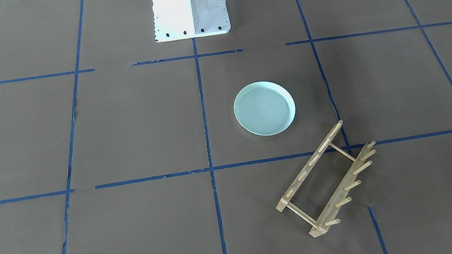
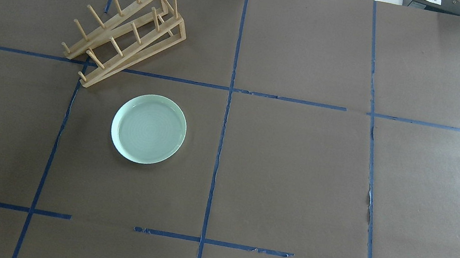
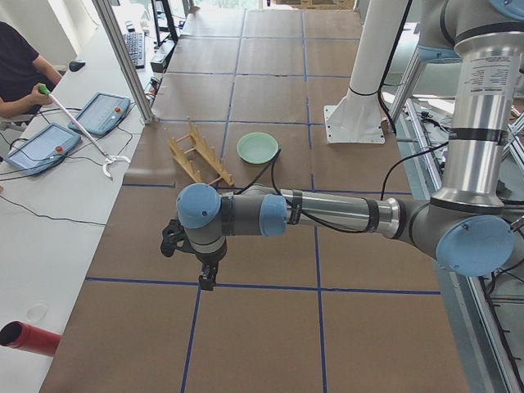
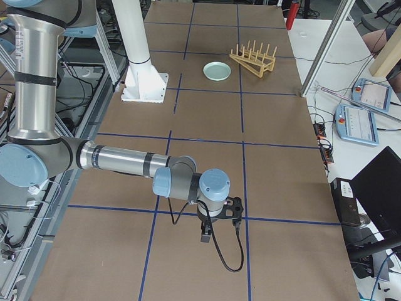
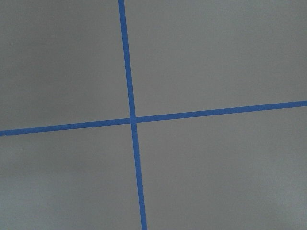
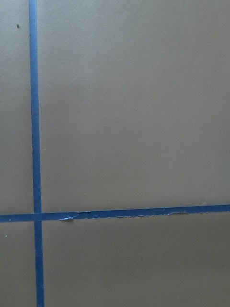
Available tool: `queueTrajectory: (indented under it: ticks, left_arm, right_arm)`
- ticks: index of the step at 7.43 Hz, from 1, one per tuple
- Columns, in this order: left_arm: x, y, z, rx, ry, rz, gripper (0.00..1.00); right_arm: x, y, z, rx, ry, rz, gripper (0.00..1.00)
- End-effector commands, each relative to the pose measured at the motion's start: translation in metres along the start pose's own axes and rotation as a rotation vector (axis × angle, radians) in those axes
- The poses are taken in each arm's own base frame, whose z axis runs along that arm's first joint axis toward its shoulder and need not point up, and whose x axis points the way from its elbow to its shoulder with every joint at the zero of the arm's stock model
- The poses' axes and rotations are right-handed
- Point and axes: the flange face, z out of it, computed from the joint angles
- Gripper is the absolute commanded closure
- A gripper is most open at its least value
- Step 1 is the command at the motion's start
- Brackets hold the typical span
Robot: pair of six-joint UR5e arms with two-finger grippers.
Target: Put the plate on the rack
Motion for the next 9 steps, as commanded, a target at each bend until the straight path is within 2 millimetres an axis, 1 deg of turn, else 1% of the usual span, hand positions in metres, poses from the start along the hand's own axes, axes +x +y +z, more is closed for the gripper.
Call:
queueTrajectory:
  ticks: [1,2,3,4,5,6,7,8,9]
  left_arm:
    - [0.001,-0.001,0.001,-0.002,0.002,-0.003,0.0]
    - [0.0,0.003,0.003,-0.006,0.002,-0.006,0.0]
    - [0.006,0.003,-0.003,0.012,-0.001,0.02,0.0]
    - [0.003,0.006,0.0,0.01,-0.002,0.018,0.0]
    - [-0.004,0.028,0.01,-0.01,-0.002,-0.009,0.0]
    - [-0.003,0.028,0.009,-0.008,-0.004,-0.008,0.0]
    - [-0.007,0.027,0.014,-0.009,-0.005,-0.004,0.0]
    - [-0.002,0.027,0.013,0.03,-0.007,0.039,0.0]
    - [0.024,0.019,0.016,0.031,0.006,0.063,0.0]
  right_arm:
    - [0.0,0.0,0.0,0.0,0.0,0.0,0.0]
    - [0.0,0.0,0.0,0.0,0.0,0.0,0.0]
    - [0.0,-0.001,0.0,0.0,0.0,0.0,0.0]
    - [0.0,0.0,0.0,0.0,0.0,0.0,0.0]
    - [0.0,0.0,0.0,0.0,0.0,0.0,0.0]
    - [0.0,0.0,0.0,0.0,0.0,0.0,0.0]
    - [0.0,0.0,0.001,-0.001,0.0,0.001,0.0]
    - [0.0,0.0,0.0,0.0,0.0,0.0,0.0]
    - [0.0,0.0,0.001,-0.001,0.0,0.001,0.0]
